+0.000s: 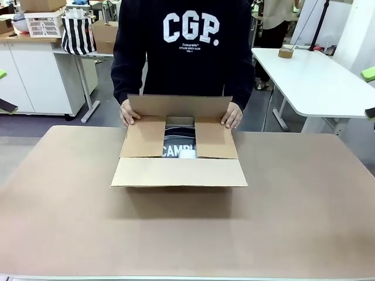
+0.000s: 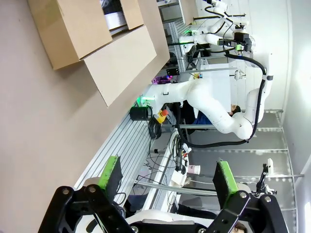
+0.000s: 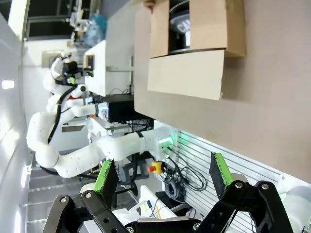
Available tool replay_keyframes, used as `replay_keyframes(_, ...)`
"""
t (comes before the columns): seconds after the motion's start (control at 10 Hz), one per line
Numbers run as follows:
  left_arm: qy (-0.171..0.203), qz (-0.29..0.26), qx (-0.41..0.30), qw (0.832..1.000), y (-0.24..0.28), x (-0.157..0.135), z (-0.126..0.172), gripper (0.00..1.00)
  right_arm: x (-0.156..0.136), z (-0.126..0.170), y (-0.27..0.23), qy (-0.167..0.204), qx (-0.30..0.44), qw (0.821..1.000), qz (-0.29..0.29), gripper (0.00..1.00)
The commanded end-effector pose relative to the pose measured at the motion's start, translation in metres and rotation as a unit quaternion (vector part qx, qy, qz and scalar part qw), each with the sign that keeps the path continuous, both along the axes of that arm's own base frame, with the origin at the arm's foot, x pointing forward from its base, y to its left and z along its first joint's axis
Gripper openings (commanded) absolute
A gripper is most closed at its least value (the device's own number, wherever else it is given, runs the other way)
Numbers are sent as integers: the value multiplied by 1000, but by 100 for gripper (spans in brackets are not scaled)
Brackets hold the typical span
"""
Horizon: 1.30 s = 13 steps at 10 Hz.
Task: Pack the gift set into the box.
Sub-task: Press and hold the closed box until the human finishes sealing it.
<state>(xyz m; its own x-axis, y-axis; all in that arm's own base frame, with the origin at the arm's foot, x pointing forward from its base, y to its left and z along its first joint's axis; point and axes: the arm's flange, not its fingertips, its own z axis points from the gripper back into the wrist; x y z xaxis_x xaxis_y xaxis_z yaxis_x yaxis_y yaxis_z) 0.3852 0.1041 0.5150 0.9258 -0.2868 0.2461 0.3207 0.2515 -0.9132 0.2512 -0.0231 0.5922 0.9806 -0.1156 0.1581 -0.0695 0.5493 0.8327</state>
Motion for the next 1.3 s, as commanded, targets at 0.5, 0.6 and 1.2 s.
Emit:
replay_keyframes(0.5,-5,-1,7,1000,0,-4,-3,100,3,0,3,-12,8,1000,7,100)
replay_keyframes(0.6,-5,-1,7,1000,0,-4,-3,100,3,0,3,-12,8,1000,7,100)
replay_keyframes(1.2,-5,-1,7,1000,0,-4,-3,100,3,0,3,-12,8,1000,7,100)
